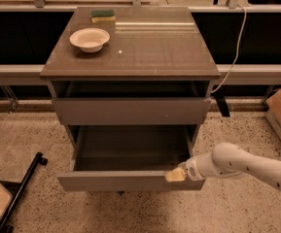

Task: Open middle drawer

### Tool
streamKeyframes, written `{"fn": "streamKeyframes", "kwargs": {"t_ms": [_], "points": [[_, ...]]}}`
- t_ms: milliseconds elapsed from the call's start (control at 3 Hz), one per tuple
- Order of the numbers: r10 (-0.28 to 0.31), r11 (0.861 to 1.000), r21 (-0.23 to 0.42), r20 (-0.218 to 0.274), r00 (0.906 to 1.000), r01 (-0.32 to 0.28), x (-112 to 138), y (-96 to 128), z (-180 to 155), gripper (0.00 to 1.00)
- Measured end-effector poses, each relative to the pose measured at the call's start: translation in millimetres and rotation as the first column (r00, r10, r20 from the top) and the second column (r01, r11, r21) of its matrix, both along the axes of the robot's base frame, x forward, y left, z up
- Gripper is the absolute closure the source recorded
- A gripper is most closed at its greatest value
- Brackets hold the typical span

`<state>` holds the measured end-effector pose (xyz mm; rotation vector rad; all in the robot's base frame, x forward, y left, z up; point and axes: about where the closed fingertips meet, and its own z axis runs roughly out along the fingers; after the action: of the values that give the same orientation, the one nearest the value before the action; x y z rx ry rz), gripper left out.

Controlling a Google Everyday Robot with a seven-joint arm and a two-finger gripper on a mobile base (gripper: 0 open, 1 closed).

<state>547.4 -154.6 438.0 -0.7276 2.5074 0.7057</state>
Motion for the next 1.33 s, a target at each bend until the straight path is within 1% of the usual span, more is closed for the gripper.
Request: {"fn": "streamKeyframes", "kwargs": {"t_ms": [667,1000,1333], "points": [[0.000,1.000,0.000,0.000,1.0000,0.000,0.0,0.0,2.1,0.17],[0.000,1.000,0.000,0.000,1.0000,0.000,-0.1,0.0,2.0,0.00],[0.000,1.000,0.000,0.000,1.0000,0.000,-0.1,0.1,2.0,0.00]]}}
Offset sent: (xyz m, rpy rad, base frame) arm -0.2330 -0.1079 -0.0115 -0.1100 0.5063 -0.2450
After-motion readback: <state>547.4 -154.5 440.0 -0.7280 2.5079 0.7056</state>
